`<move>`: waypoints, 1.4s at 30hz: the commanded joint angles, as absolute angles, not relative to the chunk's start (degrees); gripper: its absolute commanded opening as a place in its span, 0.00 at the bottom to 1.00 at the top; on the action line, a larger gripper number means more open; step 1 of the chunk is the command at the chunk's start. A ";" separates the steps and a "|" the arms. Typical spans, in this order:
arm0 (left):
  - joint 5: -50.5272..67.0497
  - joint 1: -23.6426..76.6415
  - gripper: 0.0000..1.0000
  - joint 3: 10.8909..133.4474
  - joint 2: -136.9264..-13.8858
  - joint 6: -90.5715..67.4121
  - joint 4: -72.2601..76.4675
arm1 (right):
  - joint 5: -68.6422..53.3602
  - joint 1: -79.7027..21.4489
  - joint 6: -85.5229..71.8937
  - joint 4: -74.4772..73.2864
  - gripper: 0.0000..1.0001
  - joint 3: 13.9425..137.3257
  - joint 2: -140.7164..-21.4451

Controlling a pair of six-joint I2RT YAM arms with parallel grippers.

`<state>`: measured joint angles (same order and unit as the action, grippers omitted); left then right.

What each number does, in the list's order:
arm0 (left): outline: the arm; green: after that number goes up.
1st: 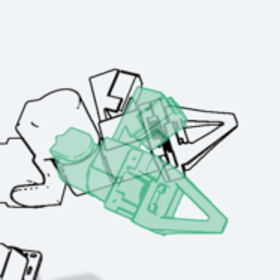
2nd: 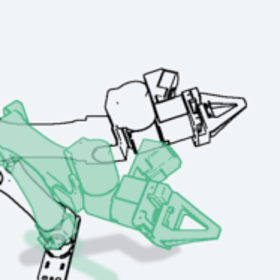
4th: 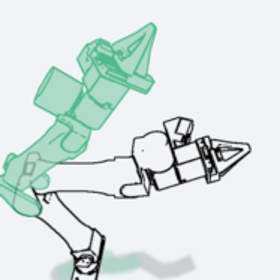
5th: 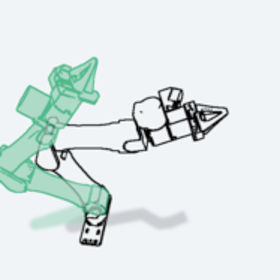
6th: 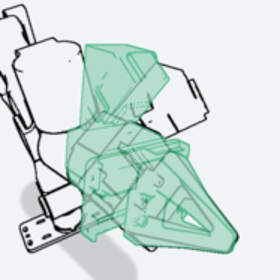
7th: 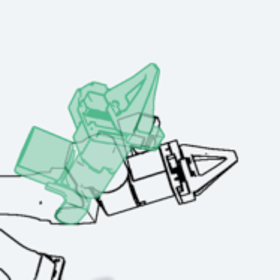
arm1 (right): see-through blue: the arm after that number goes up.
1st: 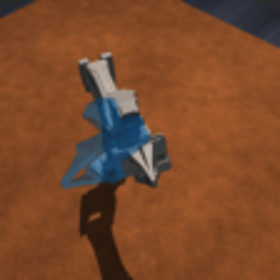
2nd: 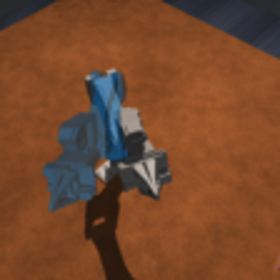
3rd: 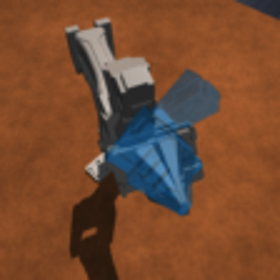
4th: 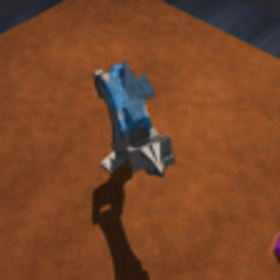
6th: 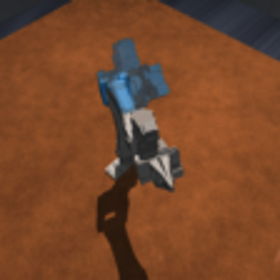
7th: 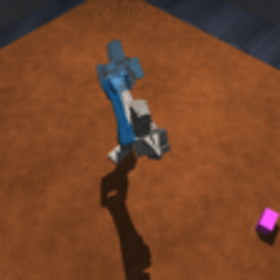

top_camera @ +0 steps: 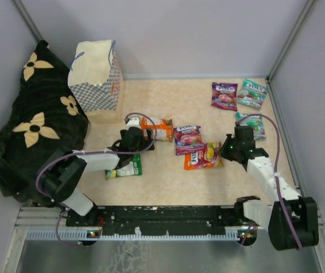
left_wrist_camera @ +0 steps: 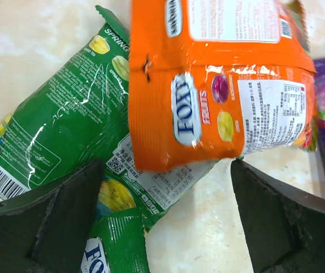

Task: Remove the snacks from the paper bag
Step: Adjust the snack at the center of the board, then place the snack at the center of the board.

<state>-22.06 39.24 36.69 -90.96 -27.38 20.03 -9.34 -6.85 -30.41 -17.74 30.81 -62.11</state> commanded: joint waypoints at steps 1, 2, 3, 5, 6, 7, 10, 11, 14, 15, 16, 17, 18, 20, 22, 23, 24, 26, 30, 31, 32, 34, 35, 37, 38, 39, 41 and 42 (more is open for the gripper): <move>-19.83 37.18 0.99 35.11 -90.35 -27.25 11.51 | 2.93 -6.64 -28.58 -32.23 0.00 41.98 -54.88; -19.60 37.18 0.99 35.47 -89.94 -27.22 10.97 | 4.07 -6.64 -28.49 -34.21 0.00 44.61 -54.34; -19.40 37.18 0.99 35.76 -89.59 -27.07 10.50 | 4.66 -6.54 -28.52 -36.04 0.00 47.24 -54.26; -19.12 37.18 0.99 36.23 -88.83 -26.85 9.54 | 4.59 -6.62 -28.87 -37.88 0.00 52.03 -54.88; -19.00 37.18 0.99 36.33 -88.25 -26.81 9.03 | 3.85 -6.62 -29.65 -37.59 0.00 53.87 -55.21; -18.87 37.18 1.00 36.37 -87.63 -26.88 8.57 | 2.77 -6.67 -30.99 -36.81 0.00 55.64 -55.77; -17.53 37.18 0.99 36.50 -85.41 -26.98 7.20 | 0.37 -6.66 -34.67 -33.23 0.00 60.84 -59.06; -17.05 37.18 0.99 36.61 -84.76 -27.02 6.55 | -0.04 -6.67 -36.22 -31.40 0.00 62.25 -60.27; -15.60 37.13 0.99 37.04 -82.84 -27.69 4.02 | -1.33 -6.67 -42.78 -23.60 0.00 65.42 -64.89; -15.22 37.13 0.99 36.87 -82.09 -28.00 3.47 | -1.67 -6.66 -45.68 -21.11 0.00 66.08 -66.79; -14.79 37.17 1.00 36.62 -81.23 -28.27 3.09 | -1.52 -6.65 -48.86 -18.00 0.00 66.40 -68.55; -14.38 37.18 1.00 36.36 -80.36 -28.45 2.89 | -1.23 -6.66 -52.56 -14.86 0.00 66.28 -70.52; -14.07 37.18 1.00 35.94 -79.28 -28.64 2.54 | -1.09 -6.70 -55.73 -11.37 0.00 66.43 -72.60; -13.66 37.12 1.00 35.78 -78.16 -28.82 1.72 | 0.01 -7.04 -63.19 -5.66 0.00 67.21 -77.90; -13.54 37.11 0.99 35.89 -77.52 -28.87 0.87 | 0.69 -7.77 -70.25 -0.06 0.00 68.59 -83.76; -13.57 37.09 1.00 35.95 -77.26 -28.76 0.38 | 0.18 -8.23 -73.55 2.60 0.00 69.56 -86.69; -13.73 37.09 1.00 35.96 -77.06 -28.76 0.03 | 0.02 -8.76 -76.90 5.62 0.00 70.64 -89.89; -13.88 37.05 1.00 36.26 -76.63 -28.70 -0.60 | 1.14 -10.24 -83.08 8.41 0.00 73.92 -96.41; -13.68 36.94 1.00 37.05 -76.01 -28.84 -1.78 | 7.88 -13.58 -91.23 9.03 0.00 81.30 -106.85; -13.51 36.92 1.00 37.18 -75.89 -28.83 -2.04 | 9.75 -14.45 -92.76 9.28 0.00 82.76 -108.56; -13.33 36.85 0.99 37.33 -75.72 -28.89 -2.22 | 11.72 -15.43 -94.39 8.93 0.00 84.18 -110.28; -12.91 36.72 0.99 37.44 -75.51 -28.85 -2.41 | 15.84 -16.97 -98.13 7.84 0.00 86.65 -113.18; -12.77 36.59 0.99 37.48 -75.46 -28.73 -2.56 | 18.03 -17.67 -100.16 7.30 0.00 87.35 -114.18; -12.74 36.48 0.99 37.49 -75.33 -28.65 -3.00 | 23.12 -19.12 -103.64 5.77 0.00 88.18 -115.81; -12.68 36.35 0.99 37.60 -75.22 -28.51 -3.19 | 25.64 -19.79 -105.08 4.62 0.00 88.74 -116.42; -12.60 36.24 1.00 37.54 -74.99 -28.41 -3.36 | 27.74 -20.30 -106.46 3.52 0.00 88.82 -116.93; -12.52 36.02 1.00 37.53 -74.57 -28.39 -3.90 | 31.10 -20.92 -109.12 2.66 0.00 87.84 -117.45; -12.45 35.90 1.00 37.46 -74.24 -28.26 -4.18 | 32.48 -21.06 -110.36 2.31 0.00 87.16 -117.43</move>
<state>-13.23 36.58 36.42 -76.34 -28.51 -2.59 19.84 -20.14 -101.25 1.48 85.19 -117.56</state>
